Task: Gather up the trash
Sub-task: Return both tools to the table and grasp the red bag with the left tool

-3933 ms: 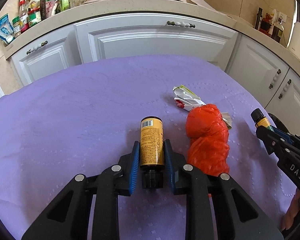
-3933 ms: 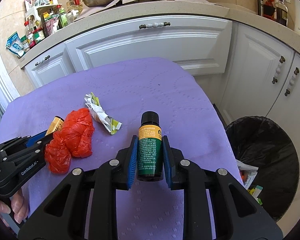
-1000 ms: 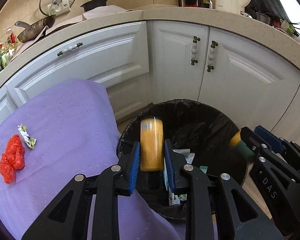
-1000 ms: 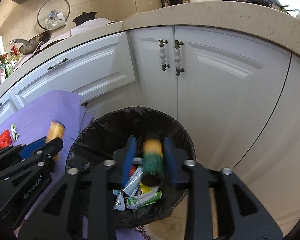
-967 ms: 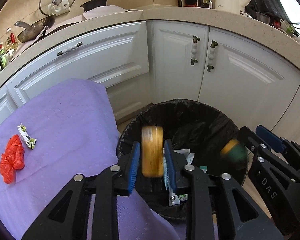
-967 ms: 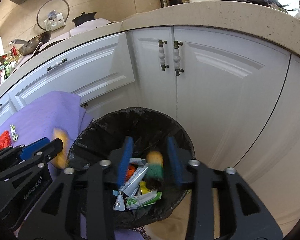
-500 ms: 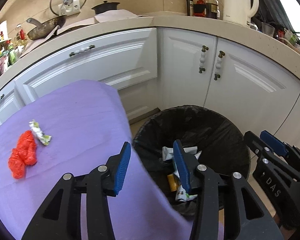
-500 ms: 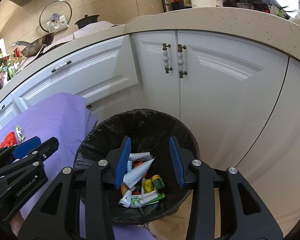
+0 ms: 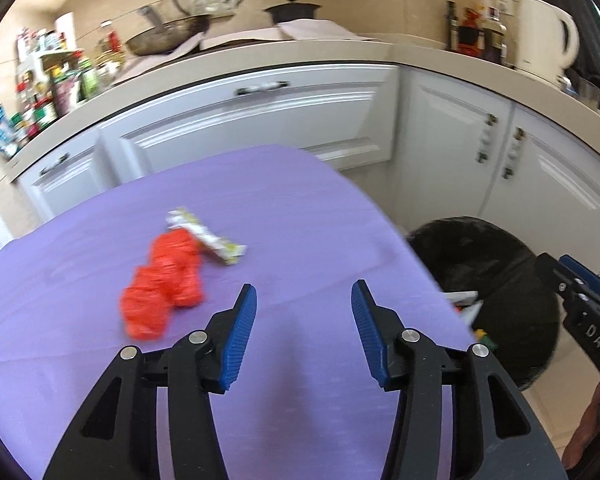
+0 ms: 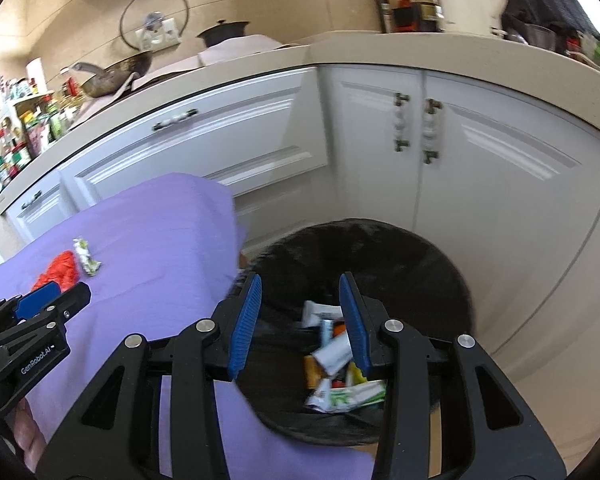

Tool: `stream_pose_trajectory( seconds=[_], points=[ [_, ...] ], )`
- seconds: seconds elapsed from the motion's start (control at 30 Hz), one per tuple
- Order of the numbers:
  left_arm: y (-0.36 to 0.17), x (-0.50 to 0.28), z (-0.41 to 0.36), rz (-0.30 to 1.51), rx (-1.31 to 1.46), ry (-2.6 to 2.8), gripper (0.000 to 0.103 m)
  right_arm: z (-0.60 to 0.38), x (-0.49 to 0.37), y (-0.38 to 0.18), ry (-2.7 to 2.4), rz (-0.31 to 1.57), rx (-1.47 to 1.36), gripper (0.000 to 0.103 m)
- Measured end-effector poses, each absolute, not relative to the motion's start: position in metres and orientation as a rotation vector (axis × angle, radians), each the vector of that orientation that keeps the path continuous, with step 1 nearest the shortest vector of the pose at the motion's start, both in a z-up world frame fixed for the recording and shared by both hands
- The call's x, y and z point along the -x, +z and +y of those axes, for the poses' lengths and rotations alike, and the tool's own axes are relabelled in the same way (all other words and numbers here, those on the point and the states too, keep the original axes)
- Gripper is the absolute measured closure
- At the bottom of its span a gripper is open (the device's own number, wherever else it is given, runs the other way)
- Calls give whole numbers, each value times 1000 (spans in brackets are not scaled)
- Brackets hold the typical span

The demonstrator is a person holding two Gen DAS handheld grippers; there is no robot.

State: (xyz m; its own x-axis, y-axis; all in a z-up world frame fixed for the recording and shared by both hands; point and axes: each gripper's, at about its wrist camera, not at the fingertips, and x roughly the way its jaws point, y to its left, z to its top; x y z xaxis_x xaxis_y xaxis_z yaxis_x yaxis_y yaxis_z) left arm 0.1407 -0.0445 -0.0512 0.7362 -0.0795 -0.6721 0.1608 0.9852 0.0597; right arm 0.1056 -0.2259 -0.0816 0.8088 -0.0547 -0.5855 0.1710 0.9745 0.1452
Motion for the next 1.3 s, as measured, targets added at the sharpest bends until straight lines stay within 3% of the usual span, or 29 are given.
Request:
stream_pose_trajectory(
  seconds=[0.37, 0.83, 0.97, 1.0, 1.13, 1.3],
  points=[
    [-48, -150, 25, 732, -55, -15, 53, -170, -137, -74, -23, 634, -149, 63],
    [-60, -175, 52, 760, -54, -19, 38, -126, -166, -75, 45, 668, -106, 63],
    [-66, -180, 51, 771, -64, -30, 38, -118, -172, -77, 57, 680, -93, 63],
    [-67, -182, 53, 778, -57, -34, 40, -116, -173, -78, 60, 682, -88, 63],
    [-71, -186, 58, 794, -31, -67, 67, -108, -178, -79, 70, 691, -74, 63],
    [-72, -183, 56, 776, -58, -101, 80, -97, -183, -80, 84, 695, -63, 56]
  ],
)
